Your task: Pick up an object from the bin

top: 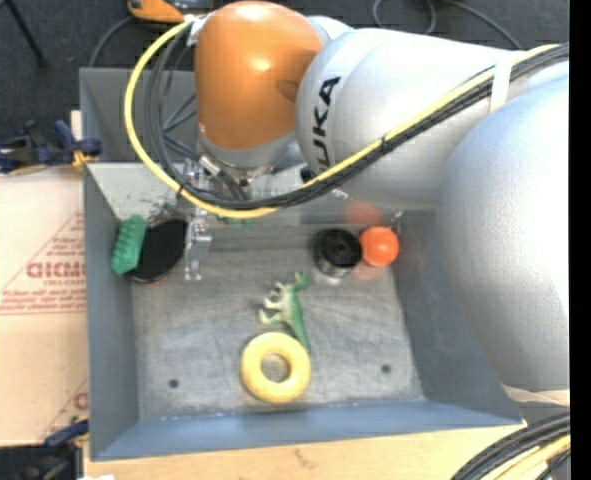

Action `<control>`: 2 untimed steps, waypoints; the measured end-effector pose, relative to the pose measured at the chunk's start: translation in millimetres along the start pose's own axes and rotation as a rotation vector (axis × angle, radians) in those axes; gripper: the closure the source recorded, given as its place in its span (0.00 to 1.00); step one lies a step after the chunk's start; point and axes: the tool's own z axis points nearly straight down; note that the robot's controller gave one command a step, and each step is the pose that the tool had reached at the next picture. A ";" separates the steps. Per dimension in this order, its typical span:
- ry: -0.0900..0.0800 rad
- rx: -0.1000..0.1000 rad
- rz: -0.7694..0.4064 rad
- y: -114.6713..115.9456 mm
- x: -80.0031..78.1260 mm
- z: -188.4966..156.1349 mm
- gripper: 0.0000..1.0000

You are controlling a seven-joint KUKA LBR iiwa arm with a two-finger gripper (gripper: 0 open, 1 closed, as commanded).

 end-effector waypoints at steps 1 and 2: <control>-0.008 -0.002 0.003 -0.9 -1.5 -5.3 0.00; -0.014 -0.003 -0.006 -0.5 10.7 43.4 0.00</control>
Offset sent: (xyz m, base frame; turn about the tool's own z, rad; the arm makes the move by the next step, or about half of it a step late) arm -0.0304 0.0011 -0.1095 -0.0197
